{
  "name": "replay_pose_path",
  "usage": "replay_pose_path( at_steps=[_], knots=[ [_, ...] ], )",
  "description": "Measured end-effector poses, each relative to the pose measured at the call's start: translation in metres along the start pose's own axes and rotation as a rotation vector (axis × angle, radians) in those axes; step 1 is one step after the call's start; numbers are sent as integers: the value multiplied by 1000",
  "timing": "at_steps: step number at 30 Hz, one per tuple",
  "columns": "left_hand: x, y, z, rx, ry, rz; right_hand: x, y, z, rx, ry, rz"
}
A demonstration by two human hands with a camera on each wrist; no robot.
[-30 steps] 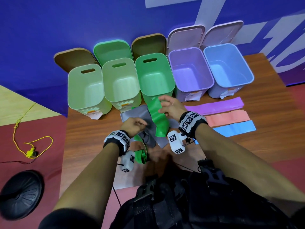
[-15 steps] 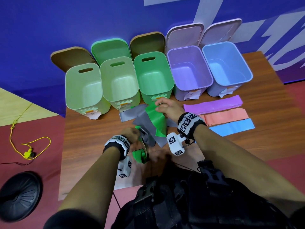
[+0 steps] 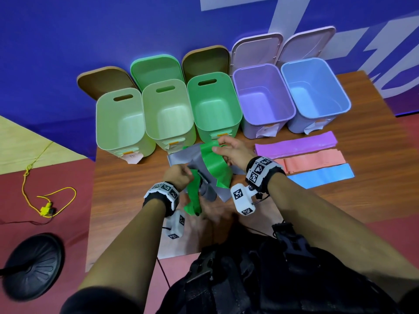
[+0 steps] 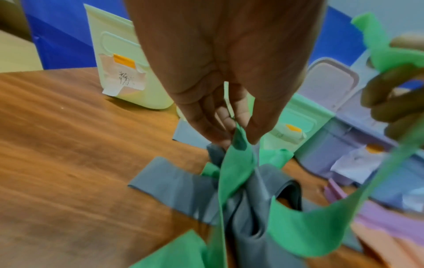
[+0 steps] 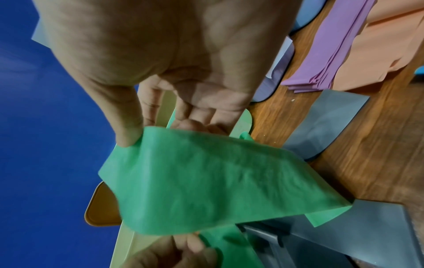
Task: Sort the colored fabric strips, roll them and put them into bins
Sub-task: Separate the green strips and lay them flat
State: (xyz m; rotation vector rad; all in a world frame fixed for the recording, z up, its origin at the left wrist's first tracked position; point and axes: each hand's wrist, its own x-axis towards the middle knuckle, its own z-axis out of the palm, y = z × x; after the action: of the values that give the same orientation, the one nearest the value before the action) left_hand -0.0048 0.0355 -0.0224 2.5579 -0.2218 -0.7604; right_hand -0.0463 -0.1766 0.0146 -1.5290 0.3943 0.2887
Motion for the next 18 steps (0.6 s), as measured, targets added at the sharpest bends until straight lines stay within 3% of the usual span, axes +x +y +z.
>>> replay_pose_path(
  at_steps=[8, 13, 18],
  knots=[
    [2, 35, -24, -579, 59, 57, -1, -14, 2, -37, 5, -65],
    [0, 62, -40, -829, 69, 73, -7, -24, -5, 63, -57, -131],
    [-5, 85, -55, -976, 39, 184, -4, -37, -7, 204, 1, -121]
  ],
)
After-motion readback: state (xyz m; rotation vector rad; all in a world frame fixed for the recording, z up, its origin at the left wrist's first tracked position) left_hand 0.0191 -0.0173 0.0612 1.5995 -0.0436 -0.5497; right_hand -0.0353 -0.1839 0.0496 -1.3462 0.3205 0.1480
